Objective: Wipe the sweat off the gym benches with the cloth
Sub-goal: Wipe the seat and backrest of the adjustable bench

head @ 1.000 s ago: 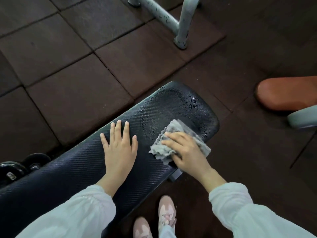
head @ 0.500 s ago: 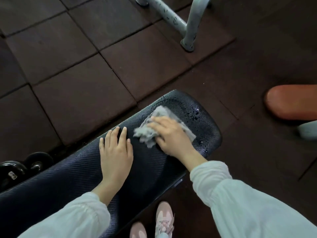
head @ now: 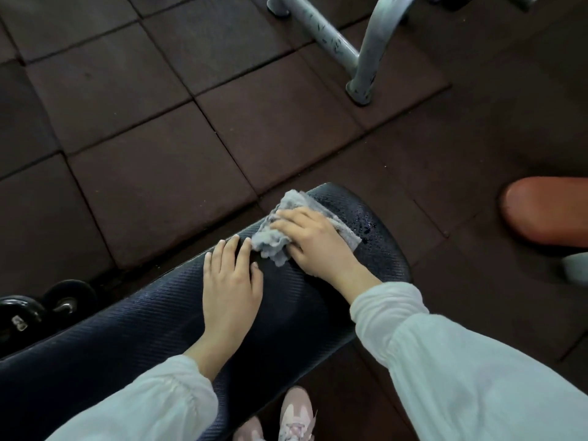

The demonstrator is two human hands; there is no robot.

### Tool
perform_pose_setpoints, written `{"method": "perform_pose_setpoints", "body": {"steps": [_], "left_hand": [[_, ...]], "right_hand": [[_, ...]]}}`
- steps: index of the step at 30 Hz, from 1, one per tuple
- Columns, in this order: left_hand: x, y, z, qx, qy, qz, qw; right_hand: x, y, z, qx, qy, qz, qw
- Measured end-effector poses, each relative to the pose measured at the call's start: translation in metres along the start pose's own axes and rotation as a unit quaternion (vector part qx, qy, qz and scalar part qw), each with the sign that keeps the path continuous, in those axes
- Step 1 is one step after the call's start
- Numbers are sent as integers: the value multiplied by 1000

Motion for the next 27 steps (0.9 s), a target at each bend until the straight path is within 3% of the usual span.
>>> {"method": "perform_pose_setpoints", "body": {"steps": [5,11,13,20,25,27], "left_hand": [[5,-14,0,-7,10,17,1000],[8,-22,3,-6,14,33,999],[11,-23,7,-11,4,45,999],[16,-25,14,-31,-11,95,995],[17,-26,14,-34,-14,108,994],[17,-25,14,-34,-13,110,993]], "right_hand": [[24,-10,-12,58,-5,98,993],[8,16,-7,9,-17,-13,1000],[14,9,-8,1,-13,-10,1000],[57,-26,-21,60,-15,169,984],[35,6,-16,24,-2,55,998],[42,3,-17,11,-4,53,999]]}}
Point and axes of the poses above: each hand's wrist, its own y-axis away from the middle knuckle, its own z-axis out of the palm, x = y × z, the point moved 10 cm from there along -y, towards the middle knuckle, and after that the axes turned 11 degrees about z, right-handed, at the moved point
